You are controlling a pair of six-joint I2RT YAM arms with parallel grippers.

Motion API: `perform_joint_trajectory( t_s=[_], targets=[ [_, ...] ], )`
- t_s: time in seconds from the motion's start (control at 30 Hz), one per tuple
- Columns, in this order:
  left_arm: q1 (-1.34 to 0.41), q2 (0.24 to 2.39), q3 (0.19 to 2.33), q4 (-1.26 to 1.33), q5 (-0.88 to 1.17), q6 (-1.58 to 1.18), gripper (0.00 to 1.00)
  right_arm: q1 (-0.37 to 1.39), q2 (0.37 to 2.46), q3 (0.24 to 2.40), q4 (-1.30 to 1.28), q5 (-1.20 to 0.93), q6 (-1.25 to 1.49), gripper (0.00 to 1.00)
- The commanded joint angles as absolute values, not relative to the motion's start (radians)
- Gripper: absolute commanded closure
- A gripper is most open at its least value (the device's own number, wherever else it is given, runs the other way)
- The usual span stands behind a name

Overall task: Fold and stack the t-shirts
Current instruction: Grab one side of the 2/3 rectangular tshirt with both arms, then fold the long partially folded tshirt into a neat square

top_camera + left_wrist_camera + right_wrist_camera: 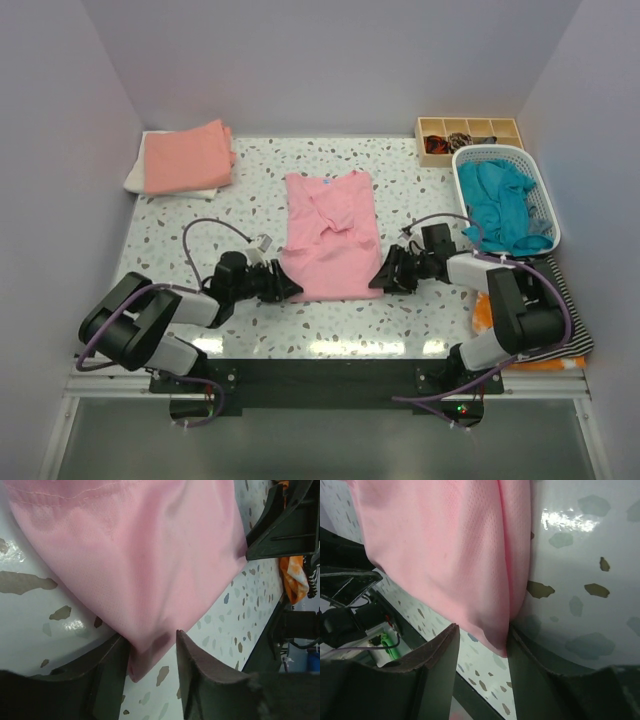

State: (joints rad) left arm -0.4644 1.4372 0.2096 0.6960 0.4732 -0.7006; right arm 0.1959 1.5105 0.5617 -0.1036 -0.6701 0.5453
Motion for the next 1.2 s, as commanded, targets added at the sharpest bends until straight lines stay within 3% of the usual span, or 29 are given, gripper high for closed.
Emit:
perform_joint_trajectory(
  t_s=[0.0, 0.03, 0.07, 0.13, 0.2, 0.5, 0.77, 1.17],
  targets=[
    [-0.489, 1.494, 0.187, 0.663, 0.457, -0.721, 0.60, 0.241, 1.563, 0.531, -0.114, -0.572, 0.543, 0.59],
    [-0.491, 1.499, 0.187, 0.663, 0.457, -0.724, 0.67, 0.242, 1.563, 0.528, -0.106, -0.575, 0.548, 0.64],
    [-0.494, 1.499, 0.187, 0.664, 0.457, -0.726, 0.81, 0.242, 1.563, 0.526, -0.097, -0.580, 0.551, 0.76],
    [-0.494, 1.500, 0.192, 0.663, 0.459, -0.723, 0.99, 0.242, 1.562, 0.523, -0.060, -0.600, 0.560, 0.89],
    [-0.494, 1.496, 0.204, 0.635, 0.462, -0.713, 1.00, 0.241, 1.552, 0.517, -0.026, -0.623, 0.575, 1.00],
    [-0.494, 1.281, 0.360, 0.223, 0.446, -0.601, 1.00, 0.242, 1.369, 0.540, -0.144, -0.669, 0.557, 1.00],
    [-0.495, 1.184, 0.486, 0.051, 0.442, -0.581, 1.00, 0.242, 1.218, 0.627, -0.256, -0.692, 0.528, 1.00],
    [-0.476, 1.302, 0.773, -0.057, 0.387, -0.554, 1.00, 0.242, 1.321, 0.899, -0.284, -0.663, 0.500, 1.00]
  ],
)
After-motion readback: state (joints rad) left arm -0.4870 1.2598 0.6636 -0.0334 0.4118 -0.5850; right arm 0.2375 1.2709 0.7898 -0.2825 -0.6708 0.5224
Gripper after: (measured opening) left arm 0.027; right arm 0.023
